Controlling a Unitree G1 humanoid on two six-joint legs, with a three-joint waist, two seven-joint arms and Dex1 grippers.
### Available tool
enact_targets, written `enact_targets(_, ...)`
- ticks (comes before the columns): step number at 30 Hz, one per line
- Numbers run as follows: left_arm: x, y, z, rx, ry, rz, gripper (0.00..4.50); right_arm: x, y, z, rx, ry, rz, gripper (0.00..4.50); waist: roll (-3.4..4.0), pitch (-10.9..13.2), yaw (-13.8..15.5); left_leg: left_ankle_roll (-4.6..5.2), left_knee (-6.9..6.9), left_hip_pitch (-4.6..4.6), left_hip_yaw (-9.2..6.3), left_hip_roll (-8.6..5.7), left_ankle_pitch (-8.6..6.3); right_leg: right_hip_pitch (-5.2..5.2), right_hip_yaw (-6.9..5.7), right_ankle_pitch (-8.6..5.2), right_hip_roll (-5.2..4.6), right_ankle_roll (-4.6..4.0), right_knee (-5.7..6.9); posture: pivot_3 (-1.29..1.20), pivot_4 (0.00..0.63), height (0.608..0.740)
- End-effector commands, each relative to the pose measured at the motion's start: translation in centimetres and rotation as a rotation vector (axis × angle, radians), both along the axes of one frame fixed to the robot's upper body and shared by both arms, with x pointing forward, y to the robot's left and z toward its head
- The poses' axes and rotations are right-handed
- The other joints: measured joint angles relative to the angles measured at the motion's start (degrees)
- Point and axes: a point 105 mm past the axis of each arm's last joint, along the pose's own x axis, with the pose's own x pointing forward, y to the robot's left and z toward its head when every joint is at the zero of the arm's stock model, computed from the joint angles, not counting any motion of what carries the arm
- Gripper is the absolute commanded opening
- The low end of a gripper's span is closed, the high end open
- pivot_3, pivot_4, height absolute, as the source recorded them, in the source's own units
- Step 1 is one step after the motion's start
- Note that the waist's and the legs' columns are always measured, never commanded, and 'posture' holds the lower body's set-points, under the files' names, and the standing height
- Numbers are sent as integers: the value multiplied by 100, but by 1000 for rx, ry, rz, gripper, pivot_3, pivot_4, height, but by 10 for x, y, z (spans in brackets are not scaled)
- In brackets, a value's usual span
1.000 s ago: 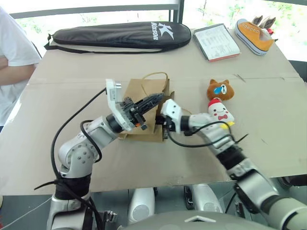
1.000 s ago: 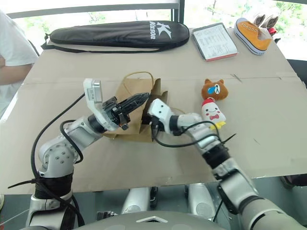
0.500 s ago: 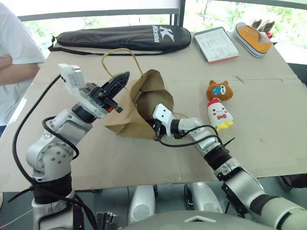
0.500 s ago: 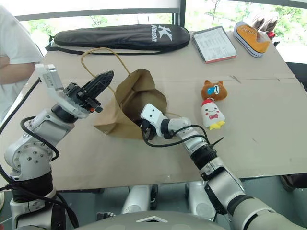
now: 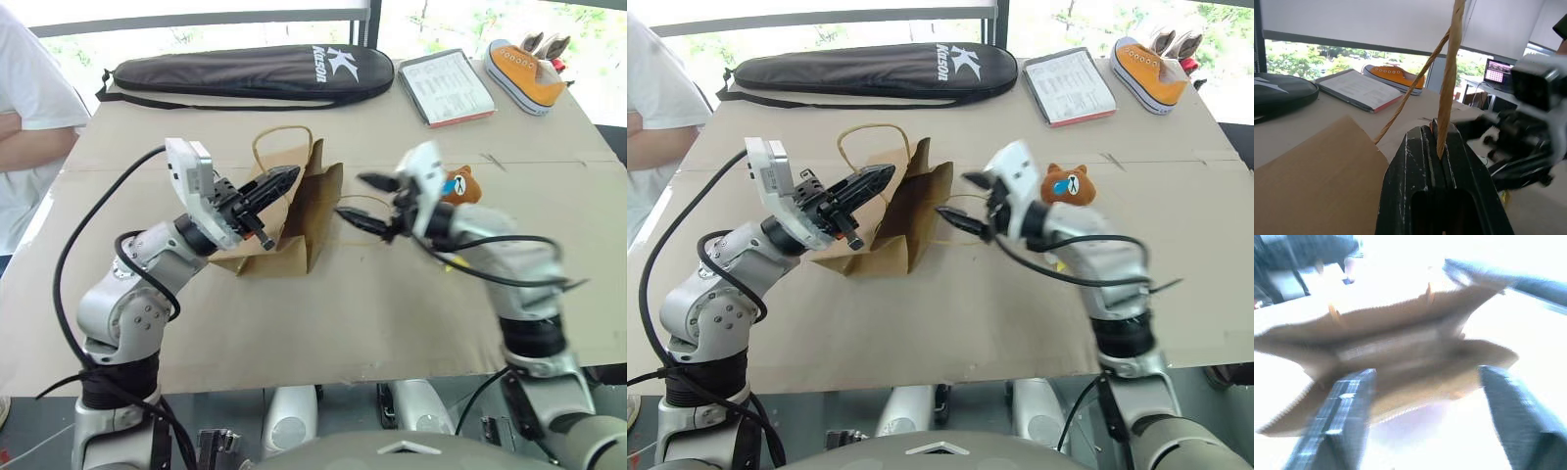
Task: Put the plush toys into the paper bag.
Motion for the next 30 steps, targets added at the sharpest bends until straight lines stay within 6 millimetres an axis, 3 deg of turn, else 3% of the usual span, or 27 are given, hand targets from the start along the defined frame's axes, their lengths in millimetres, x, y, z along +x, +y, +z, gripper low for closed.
enact_targets(1,1,-4,7,-6,-49,-21,0,-15,-22,20,12,-22,-74,3787,0,0,-14,0,0,0,1,0,0,-1,1,-1,0,-1,0,0,150,740)
enact_targets(4,5,0,9,-46,-36,-18,0,-13,-51,6,-67,22,-213,3787,-1,0,-18,0,-1,0,2,0,0,-2,3,-9,1,-16,0,0,150,740)
enact_targets(7,15,15,15,-157,35,-13,0,-6,-91,-15,-149,94,-398,3787,-4,2,-6,1,0,-6,1,-2,0,-4,2,-10,-1,-16,-2,0,150,740)
enact_targets(9,18,23,17,-207,79,-24,0,-6,-105,-26,-206,123,-445,3787,-4,3,-11,2,5,-19,1,-5,1,-12,4,-10,-1,-15,-4,0,150,740)
enact_targets(15,25,30,18,-228,131,-40,0,-1,-125,-44,-285,180,-529,3787,-5,3,-30,3,10,-41,-7,-6,1,-33,4,-1,6,4,-3,0,150,740)
enact_targets(20,25,30,19,-213,136,-47,0,0,-123,-64,-301,256,-522,3787,-6,3,-15,3,12,-68,-7,-9,2,-52,6,0,6,6,-4,0,150,740)
enact_targets(25,23,23,22,-176,119,-73,0,2,-121,-119,-415,420,-504,3787,-9,2,-19,3,12,-66,-7,-8,2,-53,6,-1,7,5,-3,0,150,740)
enact_targets(27,21,22,23,-165,110,-79,0,4,-123,-128,-446,422,-508,3787,-10,1,-18,3,12,-66,-5,-9,2,-53,9,-1,6,5,-3,0,150,740)
enact_targets(30,18,20,26,-152,94,-83,0,4,-124,-130,-468,401,-496,2456,-19,-4,-22,3,18,-64,-5,-9,2,-51,9,0,6,6,-2,0,150,740)
